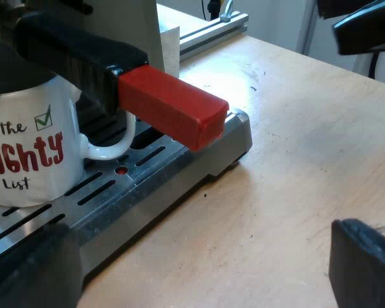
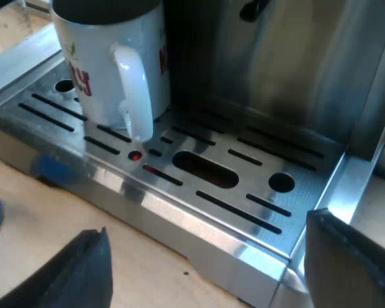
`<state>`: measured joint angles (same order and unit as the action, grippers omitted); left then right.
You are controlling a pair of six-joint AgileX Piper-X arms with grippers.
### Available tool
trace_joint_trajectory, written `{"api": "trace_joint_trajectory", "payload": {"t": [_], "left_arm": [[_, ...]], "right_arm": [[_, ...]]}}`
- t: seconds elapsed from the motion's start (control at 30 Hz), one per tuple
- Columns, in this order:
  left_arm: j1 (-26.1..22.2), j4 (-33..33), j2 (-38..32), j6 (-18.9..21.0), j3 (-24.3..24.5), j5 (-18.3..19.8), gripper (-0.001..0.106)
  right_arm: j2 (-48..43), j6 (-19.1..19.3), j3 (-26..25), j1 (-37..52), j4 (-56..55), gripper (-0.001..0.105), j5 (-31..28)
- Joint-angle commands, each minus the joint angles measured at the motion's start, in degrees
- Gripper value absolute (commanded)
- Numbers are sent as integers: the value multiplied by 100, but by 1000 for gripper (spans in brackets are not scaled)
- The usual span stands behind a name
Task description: Remove mug from coffee machine
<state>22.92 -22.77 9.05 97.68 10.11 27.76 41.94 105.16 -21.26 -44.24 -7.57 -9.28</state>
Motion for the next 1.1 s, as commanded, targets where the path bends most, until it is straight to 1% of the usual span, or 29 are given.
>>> {"api": "trace_joint_trajectory", "payload": {"t": [0.03,0.33,0.5,0.53,0.67,0.7,0.8,0.9,1.0,1.1], "left_arm": [[6,37,-8,-27,17,-4,80],[6,37,-8,-27,17,-4,80],[6,37,-8,-27,17,25,80],[6,37,-8,-27,17,37,80],[6,37,-8,-27,17,36,80],[6,37,-8,-27,17,36,80],[6,37,-8,-27,17,36,80],[6,37,-8,-27,17,36,80],[6,37,-8,-27,17,36,80],[6,37,-8,-27,17,36,80]], "right_arm": [[229,3,-7,4,405,64,6],[1528,-10,-7,4,2176,64,47],[2395,-470,13,4,3390,64,190],[2489,-497,13,4,3519,64,190],[3106,-469,13,4,4251,64,190],[3106,-469,13,4,4251,64,190],[3628,-469,13,4,4815,64,344],[3940,-332,13,4,5182,64,446],[4244,-274,13,4,5464,64,466],[4486,-164,-11,4,5693,64,664]]}}
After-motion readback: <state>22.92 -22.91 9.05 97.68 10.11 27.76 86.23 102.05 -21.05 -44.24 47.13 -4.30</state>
